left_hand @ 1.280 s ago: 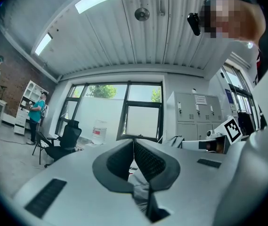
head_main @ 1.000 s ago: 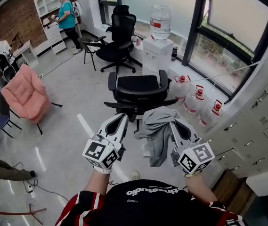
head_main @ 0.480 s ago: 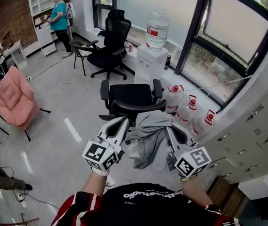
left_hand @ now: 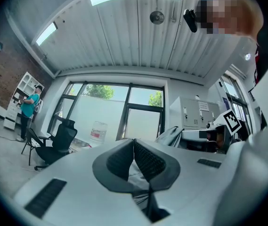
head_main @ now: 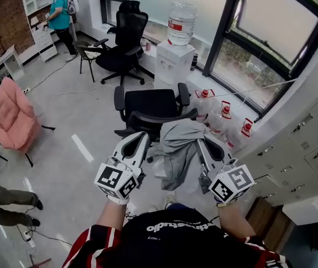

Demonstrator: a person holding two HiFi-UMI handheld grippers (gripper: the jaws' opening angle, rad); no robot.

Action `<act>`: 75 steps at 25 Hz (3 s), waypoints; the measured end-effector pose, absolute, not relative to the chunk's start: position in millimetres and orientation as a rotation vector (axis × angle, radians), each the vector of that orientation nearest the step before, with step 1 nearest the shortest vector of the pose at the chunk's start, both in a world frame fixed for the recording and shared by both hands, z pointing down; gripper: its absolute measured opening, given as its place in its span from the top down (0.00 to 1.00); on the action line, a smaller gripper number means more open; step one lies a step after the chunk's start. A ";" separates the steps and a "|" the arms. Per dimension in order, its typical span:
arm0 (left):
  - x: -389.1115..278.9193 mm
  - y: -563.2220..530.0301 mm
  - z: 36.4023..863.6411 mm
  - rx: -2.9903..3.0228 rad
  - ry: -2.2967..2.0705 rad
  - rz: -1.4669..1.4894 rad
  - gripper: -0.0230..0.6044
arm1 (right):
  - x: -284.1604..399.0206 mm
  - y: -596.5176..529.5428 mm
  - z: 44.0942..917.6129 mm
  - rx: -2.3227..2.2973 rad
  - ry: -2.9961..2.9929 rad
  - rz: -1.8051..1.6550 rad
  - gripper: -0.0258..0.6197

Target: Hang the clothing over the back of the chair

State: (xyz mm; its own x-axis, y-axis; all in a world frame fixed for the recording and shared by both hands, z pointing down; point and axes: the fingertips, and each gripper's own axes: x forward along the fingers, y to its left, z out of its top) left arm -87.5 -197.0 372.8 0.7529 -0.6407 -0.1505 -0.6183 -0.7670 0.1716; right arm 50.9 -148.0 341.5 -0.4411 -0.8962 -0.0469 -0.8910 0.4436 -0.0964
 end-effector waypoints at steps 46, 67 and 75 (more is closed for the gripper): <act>-55.0 -412.5 370.8 2.780 -1.228 -0.257 0.92 | 52.1 -426.3 312.6 -1.069 2.892 0.030 0.93; -39.2 -464.2 386.2 2.731 -1.272 -0.204 0.92 | 68.0 -554.7 359.0 -1.011 3.023 -0.093 0.93; -33.4 -473.9 391.6 2.716 -1.290 -0.177 0.92 | 70.6 -599.5 383.0 -0.996 3.076 -0.122 0.93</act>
State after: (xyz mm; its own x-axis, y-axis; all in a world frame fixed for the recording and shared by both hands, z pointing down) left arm -33.4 -473.9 391.6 0.6277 -0.7768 -0.0502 -0.7616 -0.6262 0.1669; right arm 70.6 -599.5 383.0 -0.8064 -0.5807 0.1122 -0.5877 0.8079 -0.0426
